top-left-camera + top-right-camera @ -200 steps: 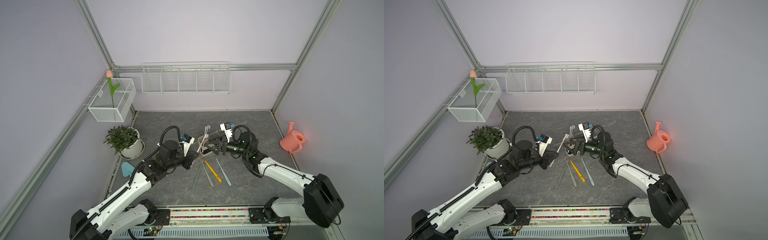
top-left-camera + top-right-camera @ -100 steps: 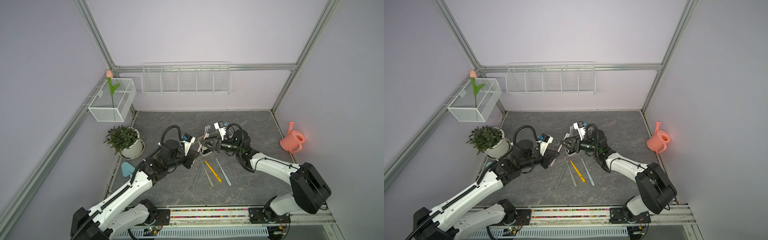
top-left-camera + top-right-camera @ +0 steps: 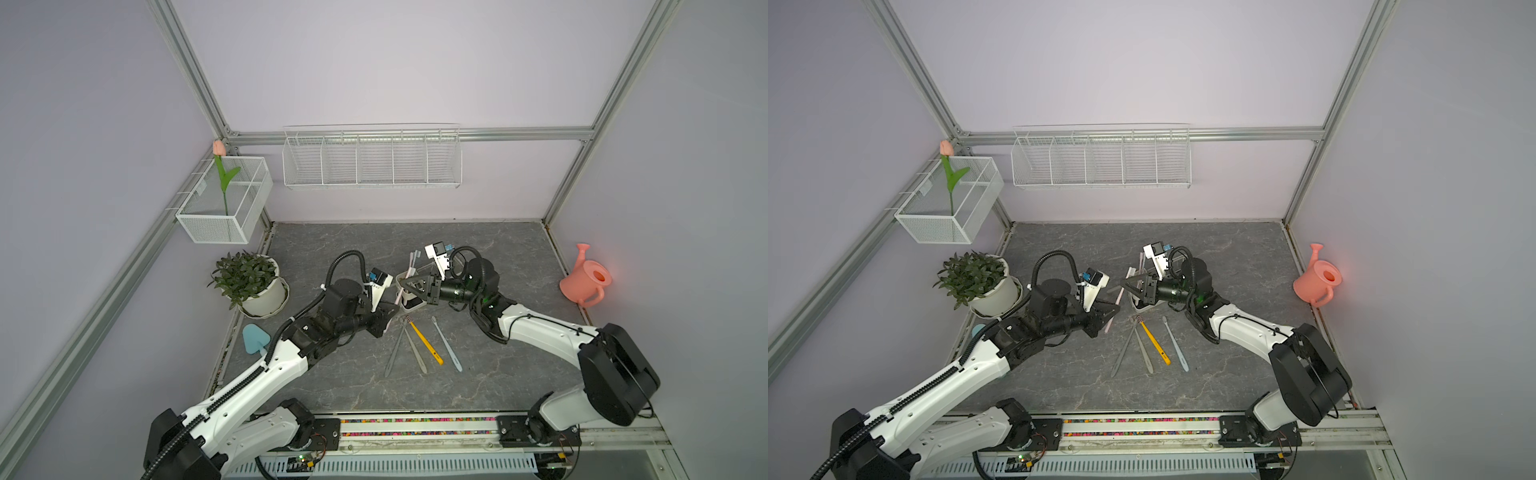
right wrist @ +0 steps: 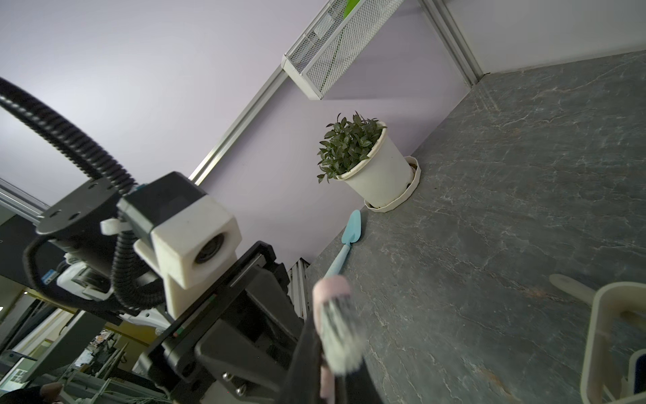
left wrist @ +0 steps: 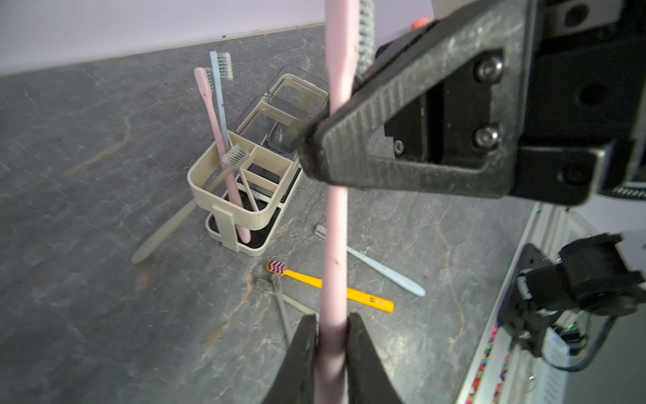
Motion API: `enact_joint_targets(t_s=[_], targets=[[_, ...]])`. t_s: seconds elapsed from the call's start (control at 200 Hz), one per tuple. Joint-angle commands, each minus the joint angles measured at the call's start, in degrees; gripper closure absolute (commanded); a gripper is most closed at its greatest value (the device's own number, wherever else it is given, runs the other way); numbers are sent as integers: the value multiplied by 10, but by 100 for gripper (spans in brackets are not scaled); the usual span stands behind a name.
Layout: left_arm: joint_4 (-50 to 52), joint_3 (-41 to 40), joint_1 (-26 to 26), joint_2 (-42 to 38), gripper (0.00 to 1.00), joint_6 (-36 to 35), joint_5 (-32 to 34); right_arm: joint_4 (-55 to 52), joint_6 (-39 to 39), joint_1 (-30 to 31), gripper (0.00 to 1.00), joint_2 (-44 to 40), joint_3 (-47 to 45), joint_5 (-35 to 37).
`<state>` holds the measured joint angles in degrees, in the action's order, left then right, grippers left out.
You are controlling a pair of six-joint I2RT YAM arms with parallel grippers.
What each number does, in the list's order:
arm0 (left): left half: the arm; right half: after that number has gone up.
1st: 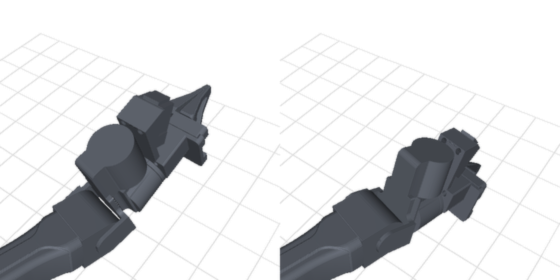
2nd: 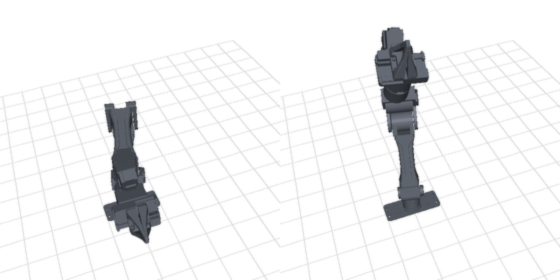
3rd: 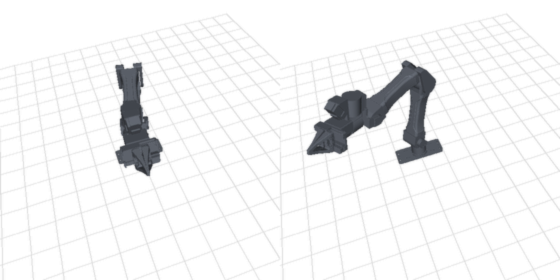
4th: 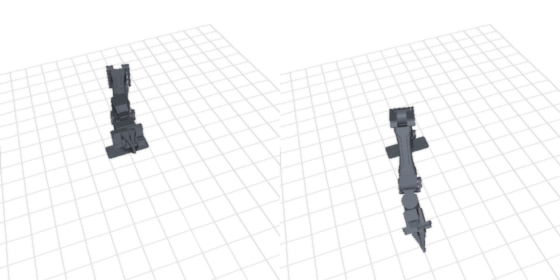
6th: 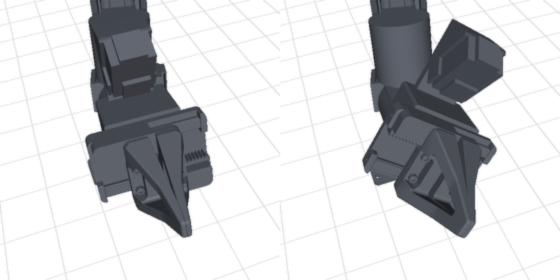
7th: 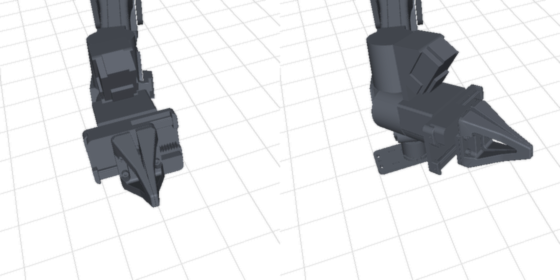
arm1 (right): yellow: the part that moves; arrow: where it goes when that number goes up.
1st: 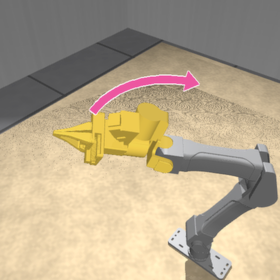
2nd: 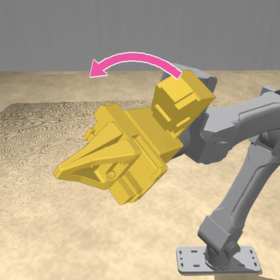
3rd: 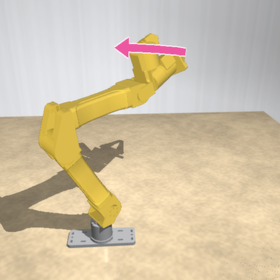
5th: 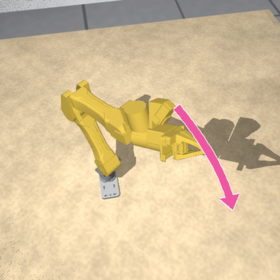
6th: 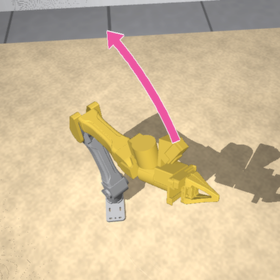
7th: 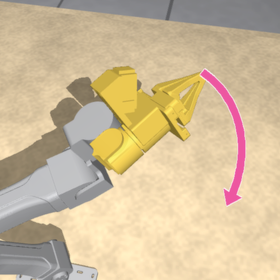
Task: Place the toothbrush into the toothbrush holder
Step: Pick up the toothbrush from the center of the board.
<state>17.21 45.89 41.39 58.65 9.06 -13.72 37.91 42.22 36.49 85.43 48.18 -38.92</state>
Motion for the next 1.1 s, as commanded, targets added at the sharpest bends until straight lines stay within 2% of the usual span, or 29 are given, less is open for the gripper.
enact_joint_targets(t_s=[0.0, 0.14, 0.26, 0.38, 0.51, 0.69, 0.88, 1.095], targets=[[11, 22, 2, -3, 68, 2, 34, -104, -69, 1, 93, -33, 18, 36], [40, 36, 2, 0, 59, 12, 81, -219, -148, -2, 93, -57, 62, 85], [44, 41, 2, -5, 56, 21, 110, -273, -201, -3, 93, -66, 88, 120], [37, 40, 2, -4, 55, 34, 180, -316, -256, -4, 93, -70, 112, 188], [26, 41, 2, 13, 54, 32, 229, -305, -288, -7, 93, -67, 109, 263], [13, 48, 2, 41, 53, 31, 236, -267, -314, -10, 93, -49, 104, 340], [5, 46, 2, 50, 53, 34, 232, -231, -332, -16, 93, -24, 120, 368], [-6, 37, 2, 46, 53, 34, 230, -209, -338, -30, 93, 5, 147, 364]])
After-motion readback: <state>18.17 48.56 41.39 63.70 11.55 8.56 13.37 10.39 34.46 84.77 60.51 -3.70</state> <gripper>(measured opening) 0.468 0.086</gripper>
